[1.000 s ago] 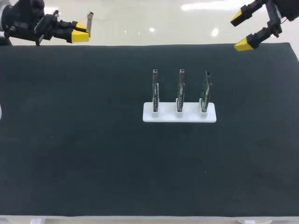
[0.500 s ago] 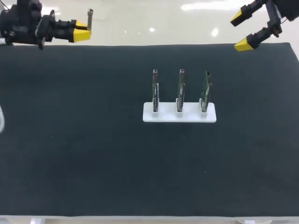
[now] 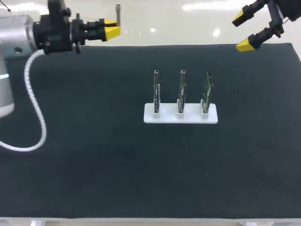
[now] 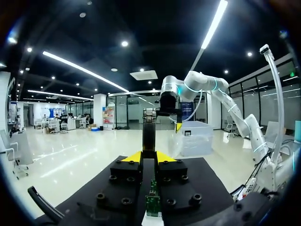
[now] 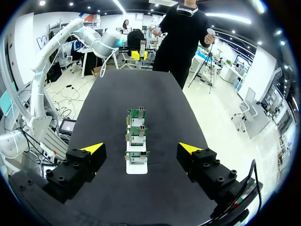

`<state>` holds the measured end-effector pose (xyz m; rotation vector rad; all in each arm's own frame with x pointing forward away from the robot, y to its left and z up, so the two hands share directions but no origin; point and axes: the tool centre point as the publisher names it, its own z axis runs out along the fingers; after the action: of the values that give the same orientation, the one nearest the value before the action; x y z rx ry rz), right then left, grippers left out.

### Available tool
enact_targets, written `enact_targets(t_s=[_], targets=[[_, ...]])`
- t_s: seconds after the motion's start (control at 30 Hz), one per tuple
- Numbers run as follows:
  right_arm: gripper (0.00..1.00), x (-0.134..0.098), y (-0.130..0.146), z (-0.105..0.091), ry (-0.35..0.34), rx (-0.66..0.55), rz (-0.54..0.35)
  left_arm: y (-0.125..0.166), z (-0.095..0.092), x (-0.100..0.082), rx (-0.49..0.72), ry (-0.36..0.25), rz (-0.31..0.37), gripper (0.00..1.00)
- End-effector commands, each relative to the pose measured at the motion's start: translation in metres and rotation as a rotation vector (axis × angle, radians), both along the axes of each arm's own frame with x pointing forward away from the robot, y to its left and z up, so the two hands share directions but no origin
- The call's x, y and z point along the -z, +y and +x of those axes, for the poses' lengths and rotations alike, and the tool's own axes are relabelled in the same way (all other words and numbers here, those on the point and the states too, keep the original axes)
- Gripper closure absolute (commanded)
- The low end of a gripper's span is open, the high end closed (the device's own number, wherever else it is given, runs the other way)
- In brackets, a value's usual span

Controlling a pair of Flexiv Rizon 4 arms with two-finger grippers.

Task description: Pick up the optical module with the left hand, and insert it into the network port with the right hand.

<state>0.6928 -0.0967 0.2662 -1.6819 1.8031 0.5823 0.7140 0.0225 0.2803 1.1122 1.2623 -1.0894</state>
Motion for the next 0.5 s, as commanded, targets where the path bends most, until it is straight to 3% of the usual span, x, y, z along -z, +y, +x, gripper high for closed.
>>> enact_targets(t_s=[0.03,0.5], targets=[[0.00,0.000,0.000,0.000,-0.001,0.000,0.002,-0.012,0.005,0.004,0.043,-0.006,-0.007,1.00],[0.00,0.000,0.000,0.000,-0.001,0.000,0.002,-0.020,0.002,0.016,0.115,0.000,0.025,1.00]])
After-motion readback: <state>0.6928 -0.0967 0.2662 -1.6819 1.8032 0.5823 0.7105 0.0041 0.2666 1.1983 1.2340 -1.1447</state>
